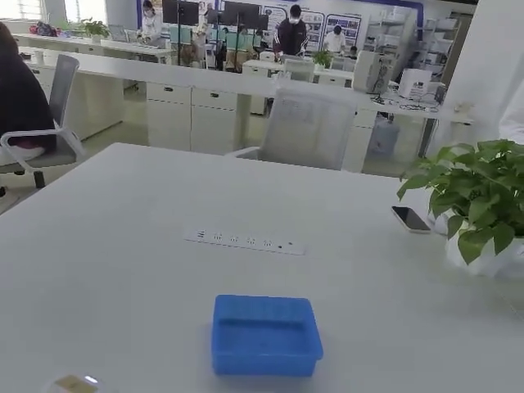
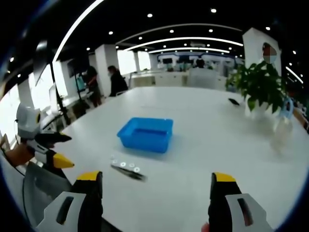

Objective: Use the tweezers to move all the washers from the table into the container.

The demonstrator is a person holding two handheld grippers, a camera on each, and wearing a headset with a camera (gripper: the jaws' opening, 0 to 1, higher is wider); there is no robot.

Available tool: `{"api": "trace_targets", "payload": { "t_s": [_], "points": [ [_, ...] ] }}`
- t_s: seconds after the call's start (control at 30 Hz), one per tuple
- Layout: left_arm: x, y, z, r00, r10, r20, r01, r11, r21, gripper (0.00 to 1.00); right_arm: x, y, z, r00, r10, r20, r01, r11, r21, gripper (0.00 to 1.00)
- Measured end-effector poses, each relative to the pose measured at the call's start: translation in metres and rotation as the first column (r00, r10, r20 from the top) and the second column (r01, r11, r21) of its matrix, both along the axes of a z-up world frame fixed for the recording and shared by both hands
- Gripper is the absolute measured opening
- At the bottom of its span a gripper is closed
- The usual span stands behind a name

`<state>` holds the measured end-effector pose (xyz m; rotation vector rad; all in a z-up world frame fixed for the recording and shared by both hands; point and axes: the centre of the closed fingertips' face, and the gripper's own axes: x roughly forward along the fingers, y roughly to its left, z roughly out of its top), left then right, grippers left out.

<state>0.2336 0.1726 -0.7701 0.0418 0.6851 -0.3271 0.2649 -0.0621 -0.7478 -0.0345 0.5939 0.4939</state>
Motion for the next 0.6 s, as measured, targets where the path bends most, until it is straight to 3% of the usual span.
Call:
{"api": "trace_targets", "payload": {
  "t_s": [0.6],
  "points": [
    [0.0049,-0.0048,-0.0002,0.999,-0.042,0.0,0.042,0.999,0.004,0.92,0.0006,0.0001,-0.0069,1.0,0.009,-0.022,-0.009,1.0,-0.01,0.9]
  ]
}}
